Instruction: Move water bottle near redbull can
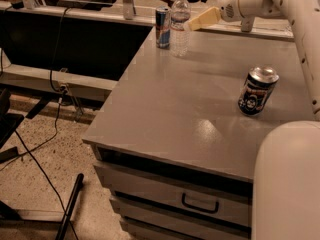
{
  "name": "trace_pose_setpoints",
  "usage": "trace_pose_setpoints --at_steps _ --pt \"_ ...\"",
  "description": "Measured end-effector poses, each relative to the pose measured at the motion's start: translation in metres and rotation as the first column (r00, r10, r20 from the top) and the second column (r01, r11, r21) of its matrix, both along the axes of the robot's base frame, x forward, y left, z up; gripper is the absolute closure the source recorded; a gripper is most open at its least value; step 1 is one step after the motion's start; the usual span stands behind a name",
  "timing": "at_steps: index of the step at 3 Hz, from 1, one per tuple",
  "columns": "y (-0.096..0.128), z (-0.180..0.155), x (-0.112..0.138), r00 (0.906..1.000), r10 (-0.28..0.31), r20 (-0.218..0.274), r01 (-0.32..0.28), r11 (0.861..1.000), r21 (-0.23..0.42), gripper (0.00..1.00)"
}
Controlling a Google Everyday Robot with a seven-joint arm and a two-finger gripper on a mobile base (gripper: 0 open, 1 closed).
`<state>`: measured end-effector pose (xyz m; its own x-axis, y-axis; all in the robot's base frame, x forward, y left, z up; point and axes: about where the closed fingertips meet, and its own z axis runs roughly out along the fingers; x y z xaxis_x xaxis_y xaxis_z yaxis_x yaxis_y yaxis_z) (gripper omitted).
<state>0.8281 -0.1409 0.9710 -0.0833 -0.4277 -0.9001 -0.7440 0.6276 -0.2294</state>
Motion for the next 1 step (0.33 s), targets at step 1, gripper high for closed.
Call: trace_pose_setpoints --at_steps 1 --pt "0.0002 -0.0002 0.0001 1.0 0.0 0.0 0.0 1.0 0.0 0.0"
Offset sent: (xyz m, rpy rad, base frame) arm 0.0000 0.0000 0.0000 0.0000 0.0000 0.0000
